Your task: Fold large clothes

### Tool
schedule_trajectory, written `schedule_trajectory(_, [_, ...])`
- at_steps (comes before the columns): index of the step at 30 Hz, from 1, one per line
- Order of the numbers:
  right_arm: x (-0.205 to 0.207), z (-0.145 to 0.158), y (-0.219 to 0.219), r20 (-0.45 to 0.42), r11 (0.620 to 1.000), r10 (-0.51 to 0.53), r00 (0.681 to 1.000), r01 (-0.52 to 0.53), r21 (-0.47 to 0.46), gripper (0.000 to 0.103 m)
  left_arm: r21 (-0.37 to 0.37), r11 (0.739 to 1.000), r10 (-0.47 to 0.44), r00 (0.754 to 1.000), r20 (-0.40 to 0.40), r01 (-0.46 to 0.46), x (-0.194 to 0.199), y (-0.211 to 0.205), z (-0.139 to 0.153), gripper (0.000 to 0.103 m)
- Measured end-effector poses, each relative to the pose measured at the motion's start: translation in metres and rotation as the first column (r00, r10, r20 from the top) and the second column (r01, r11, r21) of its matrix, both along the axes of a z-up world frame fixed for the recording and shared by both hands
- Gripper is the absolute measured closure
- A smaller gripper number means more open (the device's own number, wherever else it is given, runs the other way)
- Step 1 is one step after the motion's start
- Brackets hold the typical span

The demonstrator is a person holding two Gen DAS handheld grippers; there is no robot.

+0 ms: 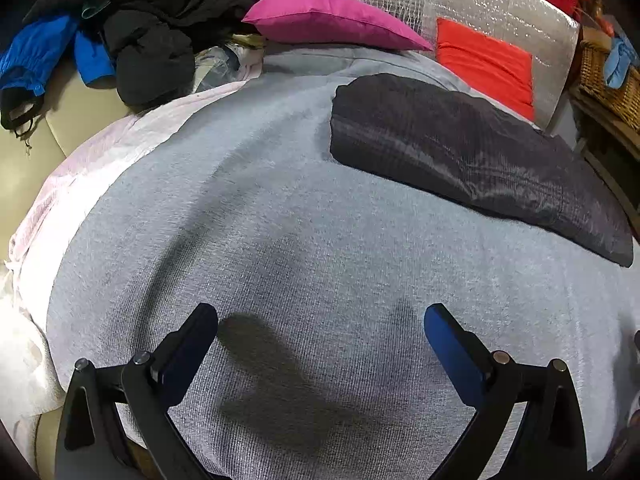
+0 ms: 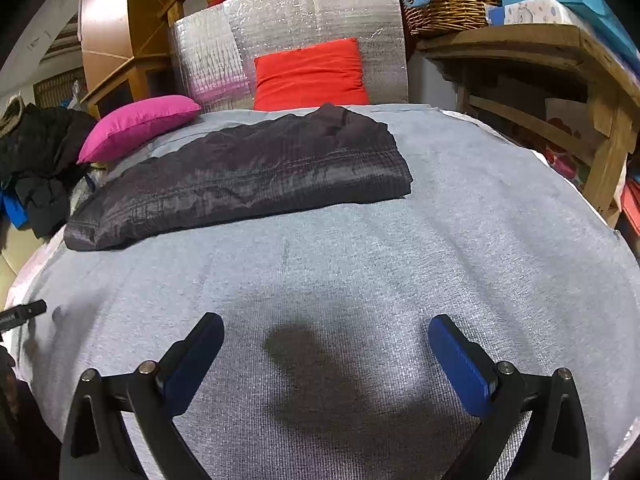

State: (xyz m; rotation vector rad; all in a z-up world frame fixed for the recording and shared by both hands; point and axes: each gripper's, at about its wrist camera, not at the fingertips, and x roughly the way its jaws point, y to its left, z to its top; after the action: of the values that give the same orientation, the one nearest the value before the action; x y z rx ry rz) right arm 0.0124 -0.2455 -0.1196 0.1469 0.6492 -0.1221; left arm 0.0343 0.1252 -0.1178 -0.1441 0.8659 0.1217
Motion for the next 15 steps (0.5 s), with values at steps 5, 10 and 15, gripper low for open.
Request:
schedule_trajectory(5, [-0.002,0.004,0.005,-0.003,1.000,0.008,1.000,-0.008,-0.027,0.000,-0.039,0.999,0.034,0.998,0.043,-0.033,-0.006,0.008,0.007,0.001])
schedule_trajectory(10, [0.010,0.023,0.004,0.007,1.000,0.005,1.000,-0.005,-0.030,0.000,-0.145,0.987,0.085,0.993,0.077,-0.073,0.016,0.019,0.023,0.001])
schedule_trajectory(15, [0.046,0.057,0.012,0.070,0.996,0.043,0.997,-0.038,-0.077,0.000,-0.065,0.997,0.039,0.989,0.143,-0.030,0.074,0.006,0.050,0.001])
